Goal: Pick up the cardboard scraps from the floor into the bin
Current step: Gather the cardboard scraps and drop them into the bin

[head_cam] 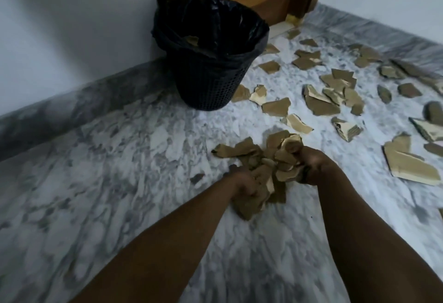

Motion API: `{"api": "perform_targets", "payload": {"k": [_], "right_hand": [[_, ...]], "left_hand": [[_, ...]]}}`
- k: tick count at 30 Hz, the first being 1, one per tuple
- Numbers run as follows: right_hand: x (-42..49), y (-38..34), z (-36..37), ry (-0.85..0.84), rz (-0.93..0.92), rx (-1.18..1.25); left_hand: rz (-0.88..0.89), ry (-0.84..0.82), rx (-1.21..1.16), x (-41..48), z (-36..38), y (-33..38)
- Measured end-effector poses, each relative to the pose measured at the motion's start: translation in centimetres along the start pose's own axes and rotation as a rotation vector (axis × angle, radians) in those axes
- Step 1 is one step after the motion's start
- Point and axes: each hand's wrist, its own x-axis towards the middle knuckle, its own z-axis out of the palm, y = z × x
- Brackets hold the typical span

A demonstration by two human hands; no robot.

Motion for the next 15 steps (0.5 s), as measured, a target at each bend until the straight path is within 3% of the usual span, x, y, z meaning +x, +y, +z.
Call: {"api": "perform_targets", "payload": {"k": [3, 7, 9, 13, 15], "right_hand": [[0.3, 1.4, 0.3, -0.068, 0.158, -0.055], [0.4, 2.3, 0.6, -0.058, 0.101, -0.096], [0.4, 1.9, 0.3, -0.059, 0.008, -0.113], [1.1, 0.7, -1.0, -0.164, 0.077, 0.006], [1.0, 0.2, -1.1, -0.371, 0.029, 0.175]], "left_hand": [[0.004, 0.087, 0.189, 0.1, 0.8, 0.8], [0.066, 0.148, 0.181, 0.5, 0.5, 1.2], [0.083, 0.155, 0.1, 0.8, 0.4, 0.8], [0.181, 0.053, -0.28, 0.6, -1.9, -0.5], [0.165, -0.046, -0.365, 0.1, -3.7, -1.0]]}}
